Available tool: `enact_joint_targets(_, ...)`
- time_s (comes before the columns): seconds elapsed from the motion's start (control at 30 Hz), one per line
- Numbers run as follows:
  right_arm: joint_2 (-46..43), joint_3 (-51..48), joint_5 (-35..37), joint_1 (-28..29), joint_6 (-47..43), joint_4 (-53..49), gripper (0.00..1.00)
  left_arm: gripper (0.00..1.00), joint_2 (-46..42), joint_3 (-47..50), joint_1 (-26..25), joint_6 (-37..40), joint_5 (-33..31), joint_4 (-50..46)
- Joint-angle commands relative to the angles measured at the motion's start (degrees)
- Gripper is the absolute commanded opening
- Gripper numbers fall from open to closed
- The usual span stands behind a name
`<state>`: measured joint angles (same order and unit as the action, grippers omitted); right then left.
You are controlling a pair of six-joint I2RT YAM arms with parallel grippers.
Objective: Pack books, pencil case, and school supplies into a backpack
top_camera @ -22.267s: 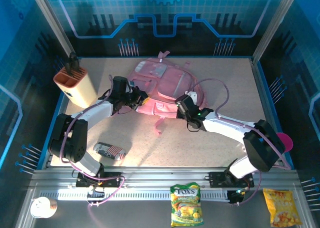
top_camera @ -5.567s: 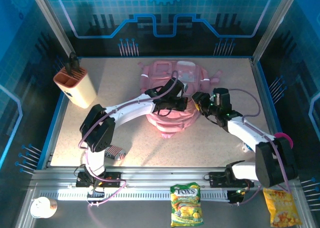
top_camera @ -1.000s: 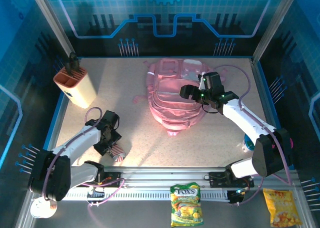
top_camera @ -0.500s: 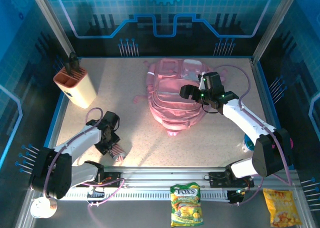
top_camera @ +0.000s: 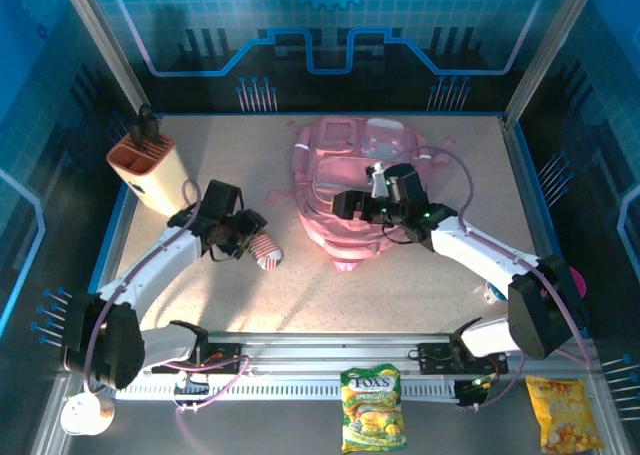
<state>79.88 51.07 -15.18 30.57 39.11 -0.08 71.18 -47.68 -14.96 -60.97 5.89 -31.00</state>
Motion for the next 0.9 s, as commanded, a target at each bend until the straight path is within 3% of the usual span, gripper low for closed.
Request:
enact_joint_targets(0.0,1.9,-0.36,-4.93,4.37,1.67,10.88,0.9,0.47,2.82,-4.55,-1.41,0.02,5.2,5.54)
enact_joint_targets(0.17,5.24,1.7,-6.08,9.14,-0.13,13.01,0.9,0.47,6.83,-9.24,-2.81,-1.74,5.79,10.9)
enact_joint_targets(0.5,12.58,8.49,-7.55,10.71,-1.34,10.1,0.84,0.47,10.1,-13.76,-4.46,-2.46,7.36,14.22)
enact_joint_targets(0.7,14.29,8.76,-9.62,10.65,0.08,13.98,0.73,0.47,9.51,-13.45,-4.46,-2.35,7.82,14.12)
enact_joint_targets(0.87,14.62,8.3,-10.41,10.56,1.08,15.12,0.55,0.49,9.43,-13.47,-4.46,-1.79,8.79,14.66)
